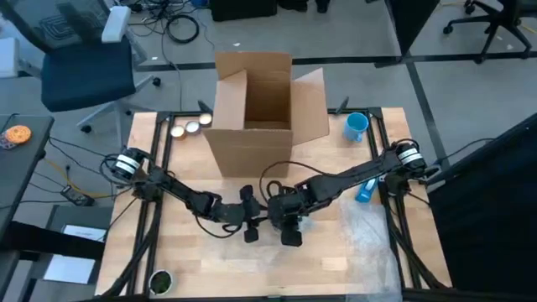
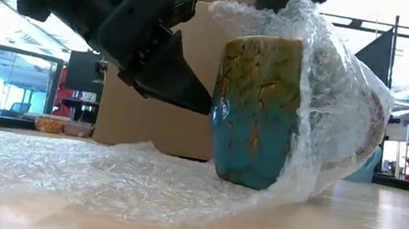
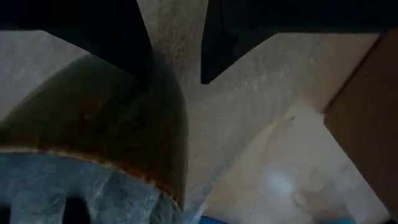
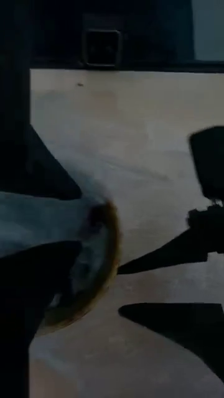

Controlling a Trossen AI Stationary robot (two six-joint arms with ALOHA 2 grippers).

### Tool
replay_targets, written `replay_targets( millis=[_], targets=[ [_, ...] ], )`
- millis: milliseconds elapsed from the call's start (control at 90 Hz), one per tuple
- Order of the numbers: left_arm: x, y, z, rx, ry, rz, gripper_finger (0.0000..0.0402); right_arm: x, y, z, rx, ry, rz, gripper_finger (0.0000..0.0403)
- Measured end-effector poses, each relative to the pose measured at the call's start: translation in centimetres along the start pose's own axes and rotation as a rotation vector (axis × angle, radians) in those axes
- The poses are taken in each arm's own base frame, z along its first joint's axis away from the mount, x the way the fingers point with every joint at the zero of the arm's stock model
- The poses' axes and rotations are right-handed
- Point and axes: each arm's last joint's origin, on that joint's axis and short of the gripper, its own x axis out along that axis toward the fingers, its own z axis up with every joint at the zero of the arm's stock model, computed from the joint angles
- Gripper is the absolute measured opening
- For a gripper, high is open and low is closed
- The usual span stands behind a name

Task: Wrap mug
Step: Wrap the brown cup with bubble wrap

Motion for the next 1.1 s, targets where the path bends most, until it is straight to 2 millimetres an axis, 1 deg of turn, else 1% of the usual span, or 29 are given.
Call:
replay_targets(
  millis=[156, 211, 278, 344, 433, 733, 922, 1100],
  targets=[
    [0.0, 0.0, 0.0, 0.0, 0.0, -0.002, 0.0117, -2.6, 0.5, 0.5, -0.004, 0.03, -0.001, 0.0098],
    [0.0, 0.0, 0.0, 0.0, 0.001, -0.002, 0.0117, -3.0, 1.0, 0.7, -0.027, 0.012, 0.021, 0.0095],
    [0.0, 0.0, 0.0, 0.0, 0.001, -0.003, 0.0117, -3.0, 1.8, 0.9, -0.071, -0.024, 0.058, 0.009],
    [0.0, 0.0, 0.0, 0.0, 0.001, -0.003, 0.0117, -2.7, 2.4, 1.0, -0.107, -0.067, 0.086, 0.0083],
    [0.0, 0.0, 0.0, 0.0, 0.001, -0.002, 0.0117, -1.7, 2.9, 0.8, -0.129, -0.09, 0.104, 0.0073],
    [0.0, 0.0, 0.0, 0.0, 0.001, -0.003, 0.0117, 1.4, 2.3, -0.3, -0.147, -0.111, 0.132, 0.0005],
    [0.0, 0.0, 0.0, 0.0, 0.001, -0.002, 0.0117, 2.2, 1.2, -0.7, -0.125, -0.085, 0.099, 0.0006],
    [0.0, 0.0, 0.0, 0.0, 0.001, -0.003, 0.0117, 3.5, -0.3, -1.6, -0.091, -0.037, 0.069, 0.0002]
  ],
)
